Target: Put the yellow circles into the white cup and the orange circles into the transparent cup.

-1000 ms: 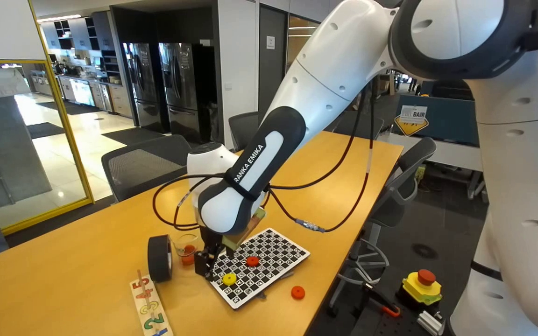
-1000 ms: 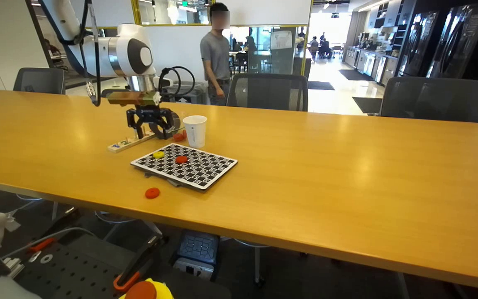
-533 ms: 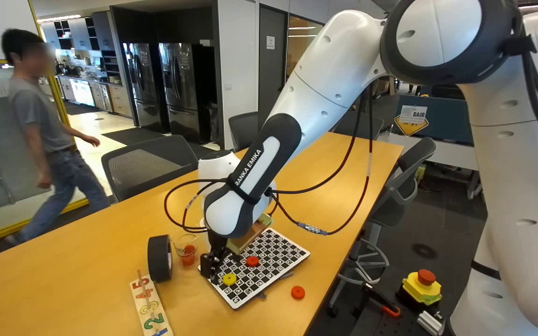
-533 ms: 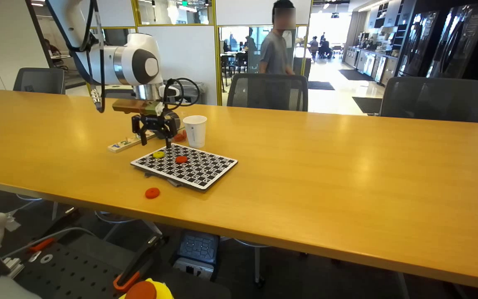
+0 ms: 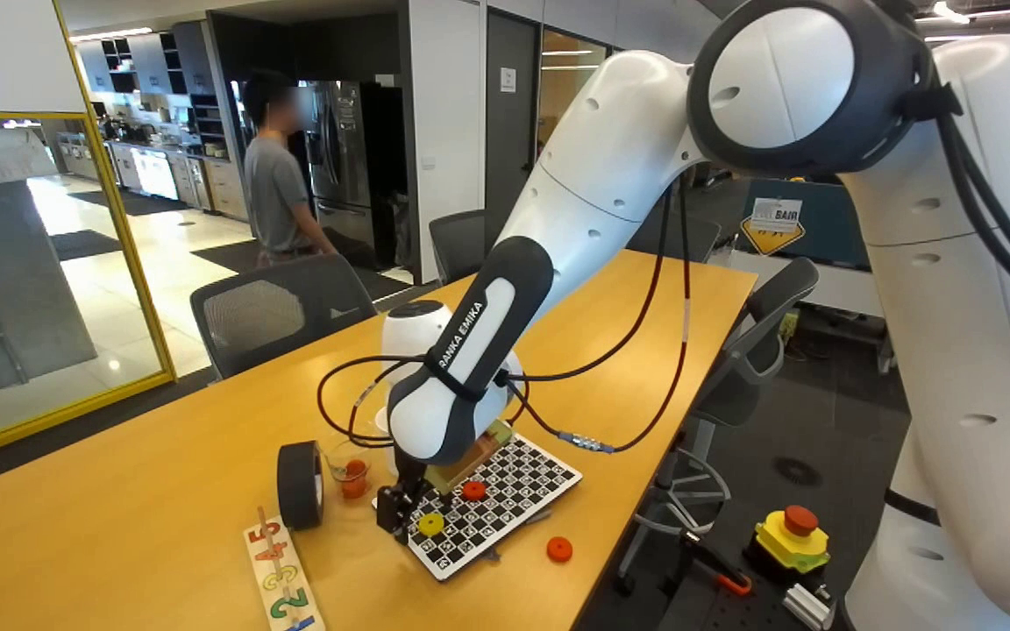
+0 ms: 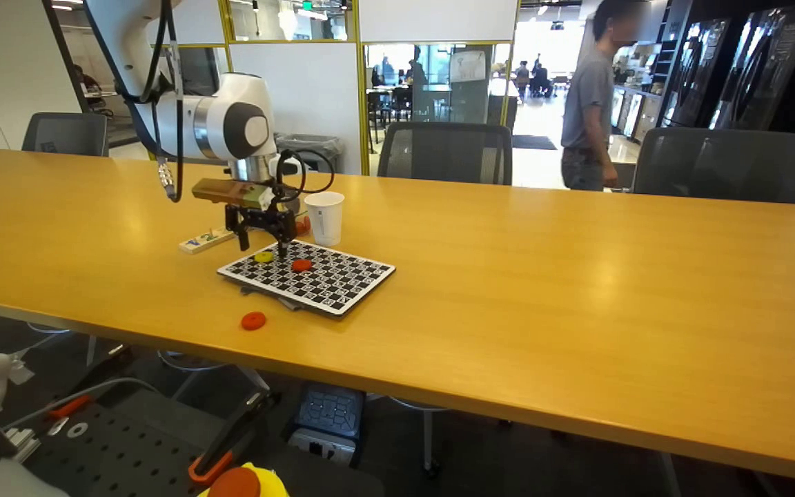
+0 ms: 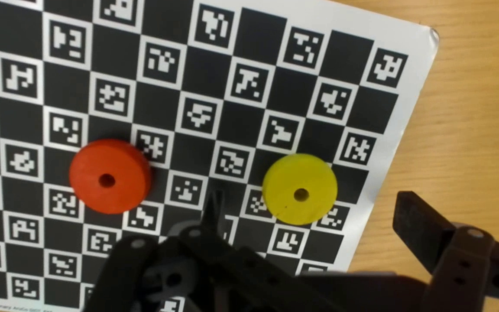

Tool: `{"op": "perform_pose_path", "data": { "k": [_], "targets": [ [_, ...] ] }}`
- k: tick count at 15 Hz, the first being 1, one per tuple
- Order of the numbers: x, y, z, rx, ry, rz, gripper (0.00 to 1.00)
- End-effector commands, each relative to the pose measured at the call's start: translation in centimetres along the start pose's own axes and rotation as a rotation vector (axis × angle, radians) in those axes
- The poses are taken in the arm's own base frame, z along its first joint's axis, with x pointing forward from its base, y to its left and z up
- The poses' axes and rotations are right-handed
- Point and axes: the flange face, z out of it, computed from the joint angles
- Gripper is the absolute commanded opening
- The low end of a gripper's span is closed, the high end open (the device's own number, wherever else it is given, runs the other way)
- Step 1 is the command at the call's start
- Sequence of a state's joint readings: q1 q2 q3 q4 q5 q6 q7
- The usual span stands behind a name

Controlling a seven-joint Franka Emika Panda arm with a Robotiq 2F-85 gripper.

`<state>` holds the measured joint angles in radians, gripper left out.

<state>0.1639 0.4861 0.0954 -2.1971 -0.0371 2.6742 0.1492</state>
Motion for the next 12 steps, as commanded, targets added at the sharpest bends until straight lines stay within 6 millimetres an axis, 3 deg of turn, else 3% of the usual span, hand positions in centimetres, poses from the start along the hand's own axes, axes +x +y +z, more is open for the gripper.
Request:
{"op": "perform_pose_path", "data": {
  "k": [1,9,10,12],
  "targets": [
    [-0.07,0.22,-0.22,0.007,0.028,0.042,1.00],
    [-0.87,0.29,-0.17,0.001,0.038,0.068,1.00],
    [-0.93,0.36,-0.19,0.001,0.043,0.072,0.75],
    [-0.98,0.49,-0.41,-0.002,0.052,0.077,0.68]
  ]
}}
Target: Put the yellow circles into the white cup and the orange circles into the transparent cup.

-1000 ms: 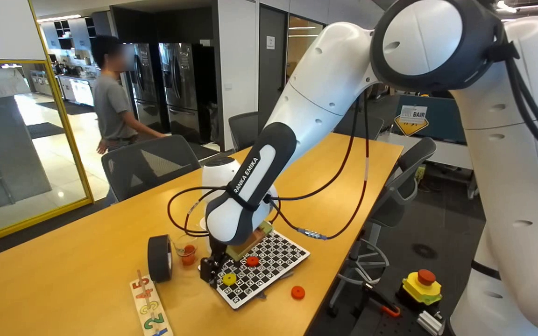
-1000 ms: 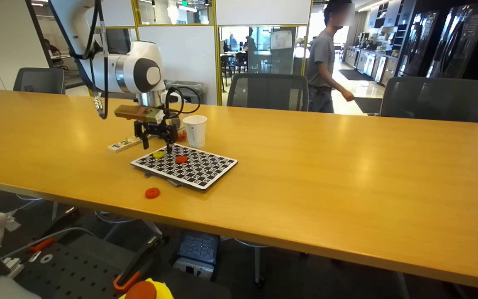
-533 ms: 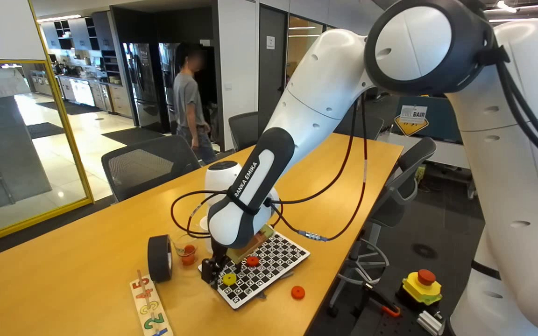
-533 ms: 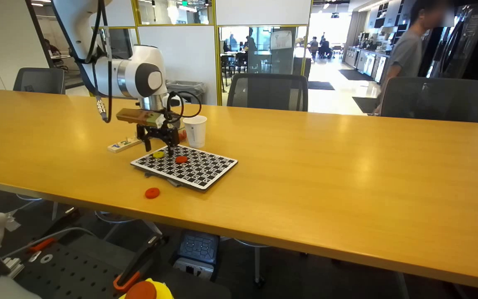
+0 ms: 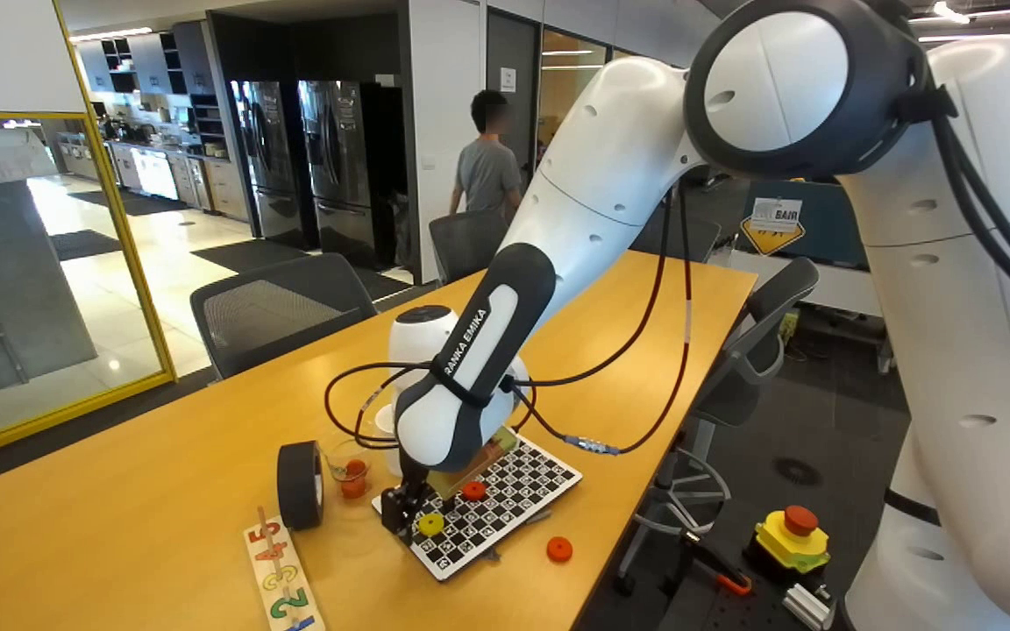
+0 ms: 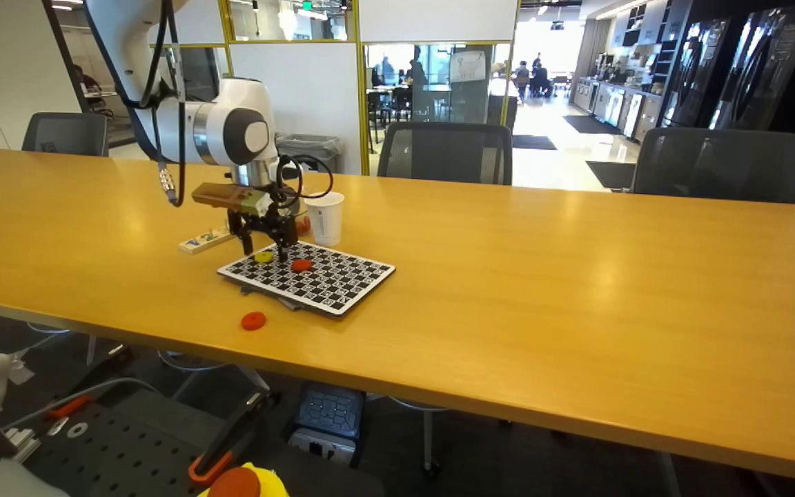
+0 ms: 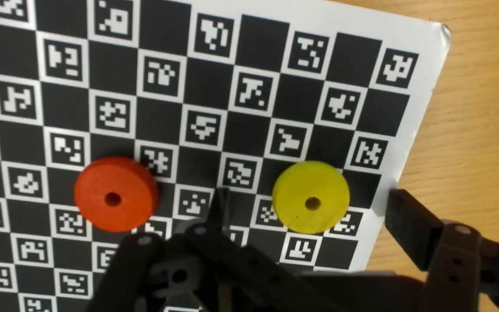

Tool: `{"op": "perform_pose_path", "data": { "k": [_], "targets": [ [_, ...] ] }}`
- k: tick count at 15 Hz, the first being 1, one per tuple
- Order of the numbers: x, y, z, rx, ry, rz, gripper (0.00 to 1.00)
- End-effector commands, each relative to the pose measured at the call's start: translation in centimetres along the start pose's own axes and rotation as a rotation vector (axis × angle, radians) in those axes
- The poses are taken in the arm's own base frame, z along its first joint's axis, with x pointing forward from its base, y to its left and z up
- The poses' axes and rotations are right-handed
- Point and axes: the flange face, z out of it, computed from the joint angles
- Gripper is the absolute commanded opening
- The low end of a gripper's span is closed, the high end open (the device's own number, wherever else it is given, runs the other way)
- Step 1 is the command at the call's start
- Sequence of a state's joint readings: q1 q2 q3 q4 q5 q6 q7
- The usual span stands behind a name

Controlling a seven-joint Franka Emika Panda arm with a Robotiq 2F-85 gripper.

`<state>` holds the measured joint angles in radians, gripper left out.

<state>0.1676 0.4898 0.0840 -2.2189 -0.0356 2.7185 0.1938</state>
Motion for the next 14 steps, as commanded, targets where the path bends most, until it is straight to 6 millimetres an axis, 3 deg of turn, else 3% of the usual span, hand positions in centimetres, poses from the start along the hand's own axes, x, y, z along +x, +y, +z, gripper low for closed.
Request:
{"op": "perform_pose_path", "data": {
  "k": [1,6,10,14],
  "targets": [
    [-0.5,0.2,-1.1,-0.004,0.036,0.028,0.59],
    [-0.7,0.8,-2.2,-0.036,0.047,0.048,0.20],
    [-0.5,0.9,-3.1,-0.113,0.059,0.062,0.22],
    [0.4,1.4,-6.4,-0.169,0.118,0.066,0.22]
  ]
}}
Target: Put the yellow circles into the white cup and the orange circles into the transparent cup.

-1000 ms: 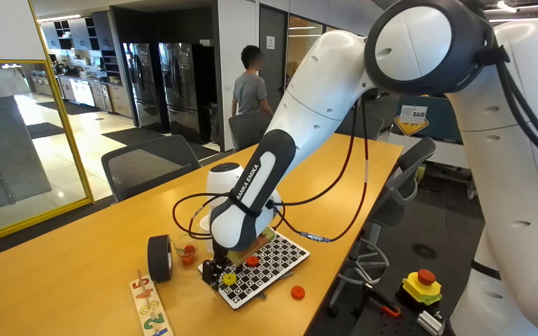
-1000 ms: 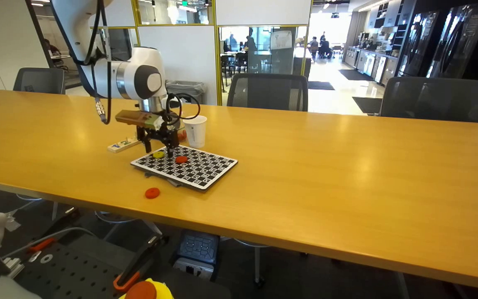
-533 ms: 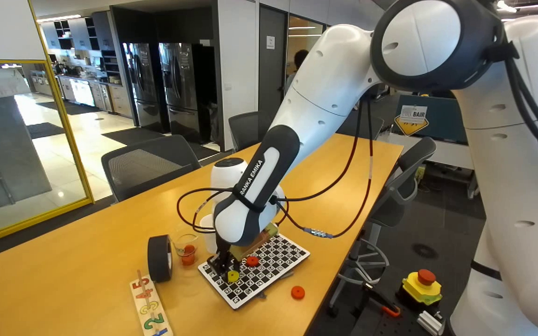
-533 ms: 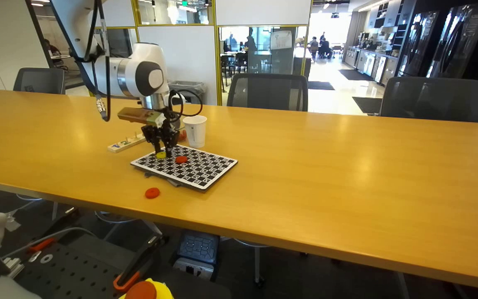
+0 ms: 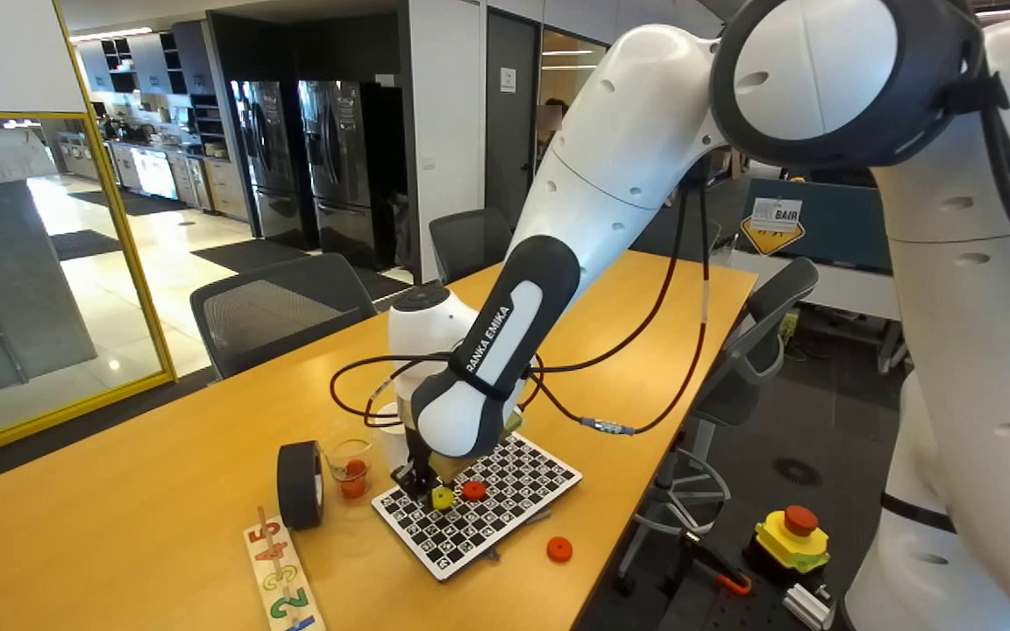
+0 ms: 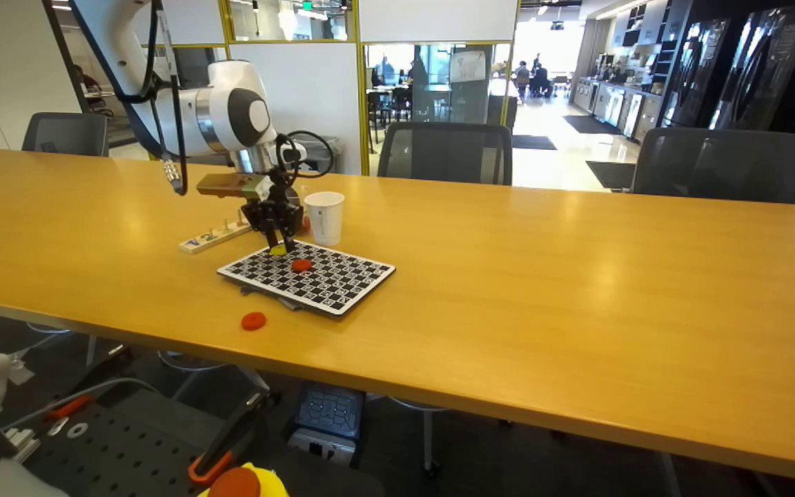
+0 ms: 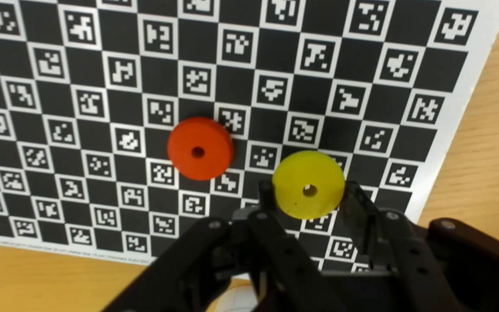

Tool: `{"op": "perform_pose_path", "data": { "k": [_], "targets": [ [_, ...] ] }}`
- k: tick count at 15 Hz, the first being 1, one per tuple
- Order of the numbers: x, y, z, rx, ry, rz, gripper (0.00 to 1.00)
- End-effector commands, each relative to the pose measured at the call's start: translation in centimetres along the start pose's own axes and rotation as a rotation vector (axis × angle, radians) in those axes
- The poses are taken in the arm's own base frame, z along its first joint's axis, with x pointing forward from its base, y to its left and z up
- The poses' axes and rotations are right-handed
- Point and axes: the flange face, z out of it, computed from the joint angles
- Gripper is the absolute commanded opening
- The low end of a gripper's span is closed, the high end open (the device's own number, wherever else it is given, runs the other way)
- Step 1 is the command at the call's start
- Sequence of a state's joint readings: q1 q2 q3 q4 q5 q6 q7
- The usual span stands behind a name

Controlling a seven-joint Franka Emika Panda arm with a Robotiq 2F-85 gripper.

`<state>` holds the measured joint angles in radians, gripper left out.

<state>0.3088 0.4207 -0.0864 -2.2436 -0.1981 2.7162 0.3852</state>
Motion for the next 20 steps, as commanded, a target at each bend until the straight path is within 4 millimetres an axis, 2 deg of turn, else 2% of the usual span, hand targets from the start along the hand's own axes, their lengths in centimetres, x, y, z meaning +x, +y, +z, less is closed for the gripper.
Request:
{"op": "perform_pose_path", "data": {
  "k": [1,6,9,14,20],
  "targets": [
    [0.8,0.9,-4.3,-0.045,0.062,0.009,0.22],
    [3.3,2.6,-8.7,-0.051,0.146,-0.009,0.22],
    [5.3,3.5,-10.2,-0.026,0.191,-0.021,0.22],
    [8.8,4.9,-10.9,0.015,0.215,-0.045,0.22],
    [10.6,4.4,-9.8,0.070,0.198,-0.076,0.22]
  ]
}}
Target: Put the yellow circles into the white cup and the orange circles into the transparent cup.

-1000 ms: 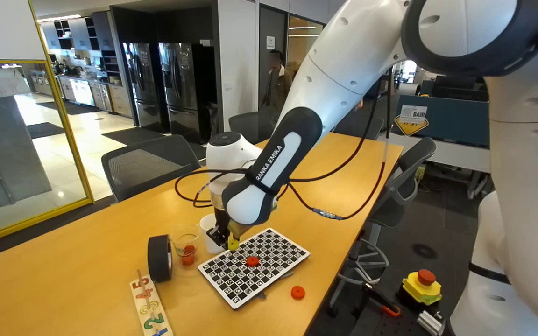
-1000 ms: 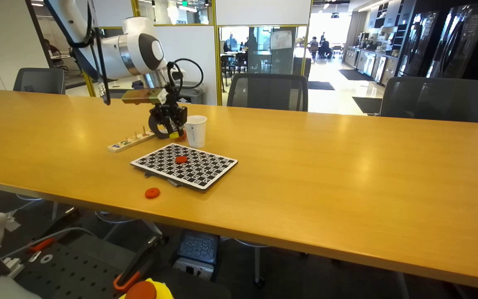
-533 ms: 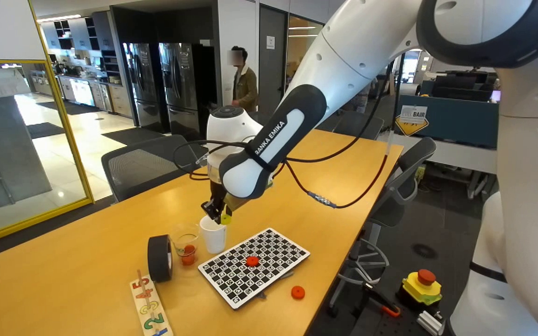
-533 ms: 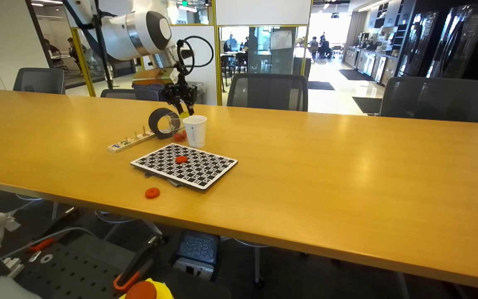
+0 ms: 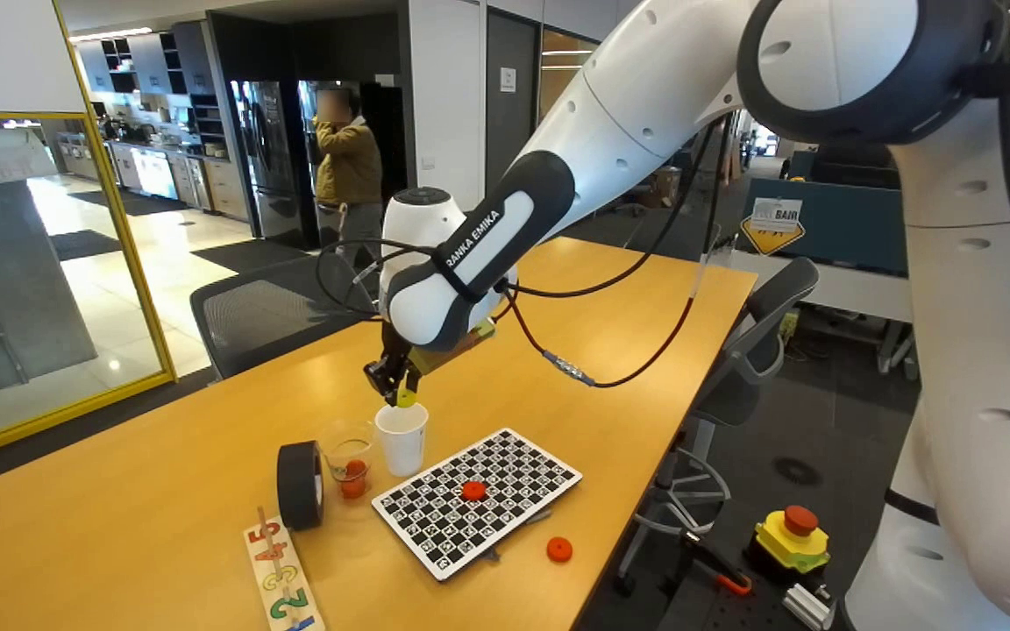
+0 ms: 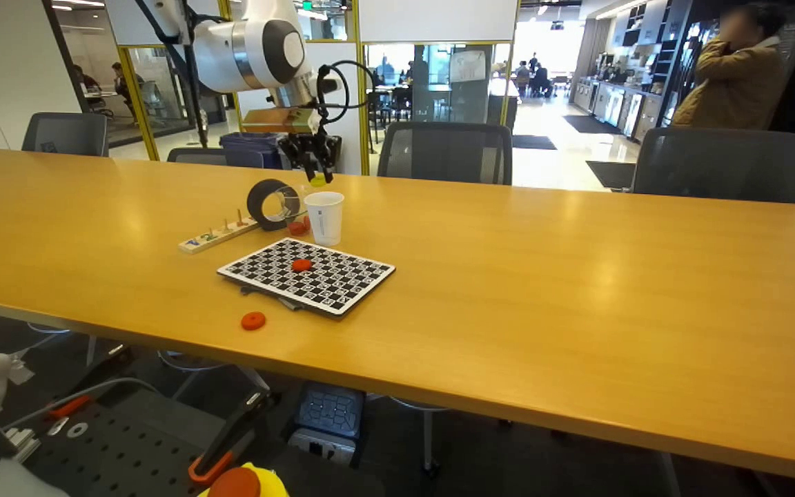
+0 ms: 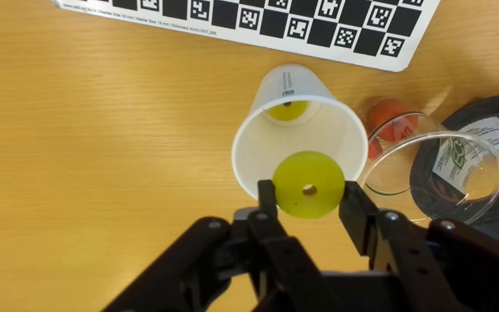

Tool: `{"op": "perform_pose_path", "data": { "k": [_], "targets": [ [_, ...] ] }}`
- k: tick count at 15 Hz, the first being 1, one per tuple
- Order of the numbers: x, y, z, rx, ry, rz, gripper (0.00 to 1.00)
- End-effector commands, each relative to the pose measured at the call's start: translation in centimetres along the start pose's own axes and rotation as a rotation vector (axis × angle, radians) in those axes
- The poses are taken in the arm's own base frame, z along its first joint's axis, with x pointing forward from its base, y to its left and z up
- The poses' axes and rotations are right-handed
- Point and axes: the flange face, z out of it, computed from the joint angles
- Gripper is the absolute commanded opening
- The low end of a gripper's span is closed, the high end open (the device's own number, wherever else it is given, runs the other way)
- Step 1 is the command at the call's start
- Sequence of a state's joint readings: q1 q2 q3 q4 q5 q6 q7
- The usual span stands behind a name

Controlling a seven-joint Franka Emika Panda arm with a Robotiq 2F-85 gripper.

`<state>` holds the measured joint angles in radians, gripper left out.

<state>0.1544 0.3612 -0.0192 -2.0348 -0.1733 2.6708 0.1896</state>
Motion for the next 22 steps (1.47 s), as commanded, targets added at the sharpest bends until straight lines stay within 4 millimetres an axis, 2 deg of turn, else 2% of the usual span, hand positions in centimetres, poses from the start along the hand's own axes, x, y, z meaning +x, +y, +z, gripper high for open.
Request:
{"op": "perform_pose_path", "data": {
  "k": [1,4,5,7,10,11,14,16,22],
  "targets": [
    [1.4,-0.6,0.8,0.038,-0.016,-0.023,0.22],
    [1.6,-0.9,1.5,0.048,-0.037,-0.028,0.22],
    [1.6,-0.8,1.6,0.045,-0.050,-0.025,0.67],
    [1.5,-0.5,1.8,0.028,-0.066,-0.017,0.73],
    [1.4,-0.1,1.4,0.001,-0.066,0.005,0.95],
    [1.2,0.1,1.0,-0.009,-0.060,0.013,1.00],
    [0.3,0.5,0.3,-0.080,-0.054,0.069,1.00],
    [-1.1,0.6,0.0,-0.125,-0.057,0.115,1.00],
    [-7.9,-1.4,0.9,-0.140,-0.120,0.172,1.00]
  ]
}}
